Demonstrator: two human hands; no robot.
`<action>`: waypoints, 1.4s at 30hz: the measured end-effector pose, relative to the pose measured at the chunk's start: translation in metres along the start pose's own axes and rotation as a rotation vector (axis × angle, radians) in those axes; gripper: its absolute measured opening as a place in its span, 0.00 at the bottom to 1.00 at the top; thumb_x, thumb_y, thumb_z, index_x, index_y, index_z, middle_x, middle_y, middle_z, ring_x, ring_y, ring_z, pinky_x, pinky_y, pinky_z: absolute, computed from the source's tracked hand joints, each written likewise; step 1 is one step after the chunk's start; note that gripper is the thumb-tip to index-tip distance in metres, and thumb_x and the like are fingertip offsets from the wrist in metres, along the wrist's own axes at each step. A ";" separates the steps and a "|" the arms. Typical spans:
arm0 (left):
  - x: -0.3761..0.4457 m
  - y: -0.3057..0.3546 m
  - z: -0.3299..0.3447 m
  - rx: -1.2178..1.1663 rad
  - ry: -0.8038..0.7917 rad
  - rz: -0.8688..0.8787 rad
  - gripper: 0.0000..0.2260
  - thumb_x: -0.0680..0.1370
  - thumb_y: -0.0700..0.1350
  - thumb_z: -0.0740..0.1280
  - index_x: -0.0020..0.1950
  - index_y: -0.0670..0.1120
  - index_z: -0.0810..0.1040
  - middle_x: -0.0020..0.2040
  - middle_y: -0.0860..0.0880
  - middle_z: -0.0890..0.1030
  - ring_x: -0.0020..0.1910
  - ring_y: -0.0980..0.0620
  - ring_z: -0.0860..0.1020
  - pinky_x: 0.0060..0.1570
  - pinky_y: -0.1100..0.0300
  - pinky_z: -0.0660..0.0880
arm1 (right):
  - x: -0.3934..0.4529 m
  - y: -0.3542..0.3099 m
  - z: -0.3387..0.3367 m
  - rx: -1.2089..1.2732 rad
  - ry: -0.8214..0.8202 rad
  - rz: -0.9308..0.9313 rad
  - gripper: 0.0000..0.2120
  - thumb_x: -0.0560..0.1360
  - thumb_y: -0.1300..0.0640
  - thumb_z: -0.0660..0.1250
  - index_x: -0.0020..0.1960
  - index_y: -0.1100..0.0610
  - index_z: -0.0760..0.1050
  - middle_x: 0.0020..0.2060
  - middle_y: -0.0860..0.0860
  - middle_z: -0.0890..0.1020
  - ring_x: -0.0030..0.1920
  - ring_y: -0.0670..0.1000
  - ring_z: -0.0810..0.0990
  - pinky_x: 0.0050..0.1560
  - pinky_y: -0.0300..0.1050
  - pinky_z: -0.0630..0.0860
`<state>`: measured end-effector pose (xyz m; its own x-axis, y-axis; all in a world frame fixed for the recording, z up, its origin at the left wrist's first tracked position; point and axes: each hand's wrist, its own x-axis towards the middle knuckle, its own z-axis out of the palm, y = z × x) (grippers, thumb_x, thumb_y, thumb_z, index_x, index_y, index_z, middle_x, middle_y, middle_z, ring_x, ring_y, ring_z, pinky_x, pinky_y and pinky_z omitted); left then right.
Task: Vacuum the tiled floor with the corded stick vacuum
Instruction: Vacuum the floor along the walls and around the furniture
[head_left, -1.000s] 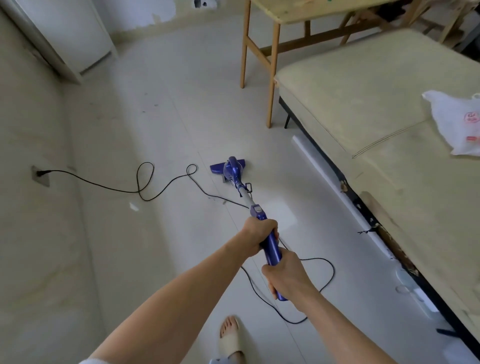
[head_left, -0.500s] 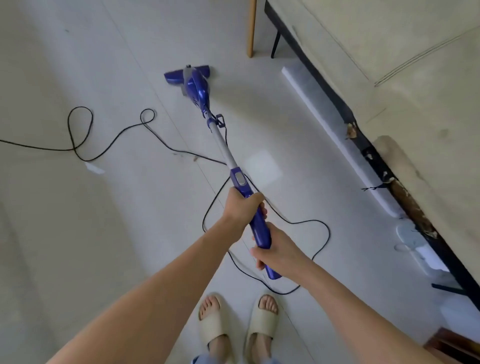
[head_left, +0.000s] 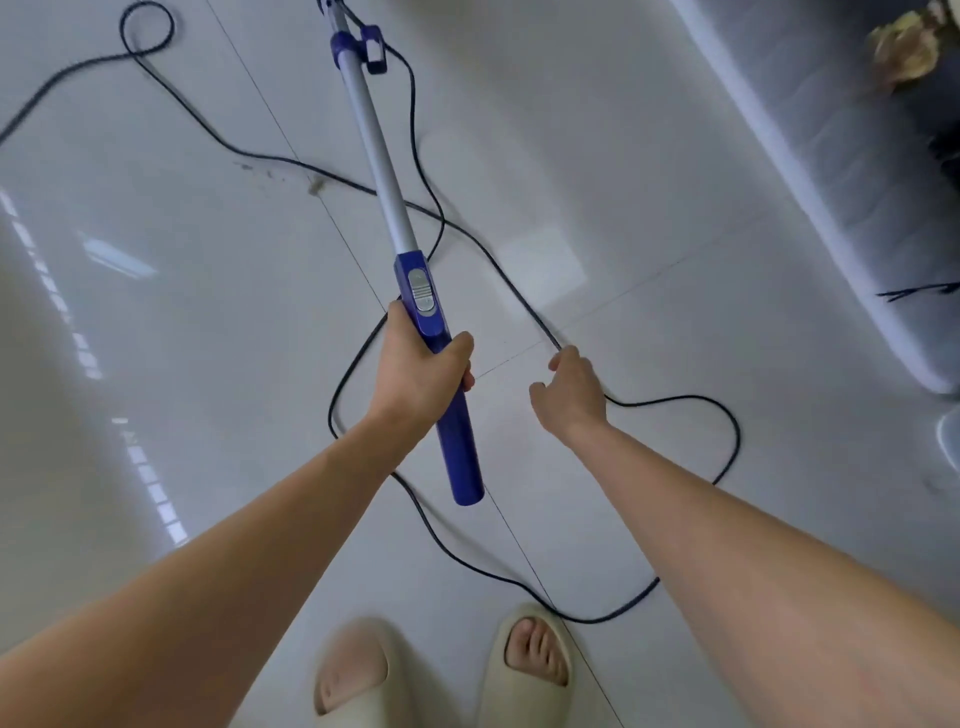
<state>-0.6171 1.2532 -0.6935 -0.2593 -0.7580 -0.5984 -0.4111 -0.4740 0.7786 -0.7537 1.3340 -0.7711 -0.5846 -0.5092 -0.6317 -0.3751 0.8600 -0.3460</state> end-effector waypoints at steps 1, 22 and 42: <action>0.009 -0.013 0.003 0.003 0.011 0.004 0.10 0.76 0.38 0.64 0.51 0.47 0.64 0.39 0.42 0.77 0.23 0.60 0.74 0.24 0.71 0.71 | 0.019 0.003 0.010 -0.055 0.027 -0.010 0.16 0.76 0.63 0.62 0.63 0.62 0.65 0.60 0.58 0.71 0.57 0.58 0.74 0.50 0.48 0.73; -0.021 -0.025 -0.074 0.031 0.169 0.018 0.10 0.75 0.35 0.64 0.55 0.40 0.70 0.31 0.44 0.74 0.23 0.55 0.71 0.27 0.66 0.72 | 0.024 -0.070 -0.020 -0.318 0.168 -0.370 0.10 0.80 0.59 0.58 0.55 0.58 0.77 0.51 0.55 0.81 0.50 0.58 0.77 0.41 0.42 0.64; -0.393 0.180 -0.211 0.136 0.129 -0.153 0.02 0.75 0.38 0.63 0.45 0.43 0.71 0.31 0.46 0.75 0.24 0.53 0.72 0.28 0.65 0.71 | -0.414 -0.177 -0.234 -0.801 -0.639 -0.787 0.12 0.78 0.56 0.61 0.55 0.51 0.82 0.52 0.48 0.81 0.54 0.52 0.78 0.53 0.46 0.75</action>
<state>-0.4046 1.3713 -0.2785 -0.0748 -0.7369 -0.6719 -0.5537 -0.5297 0.6426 -0.6135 1.3844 -0.2854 0.3518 -0.5686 -0.7436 -0.9135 -0.0354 -0.4052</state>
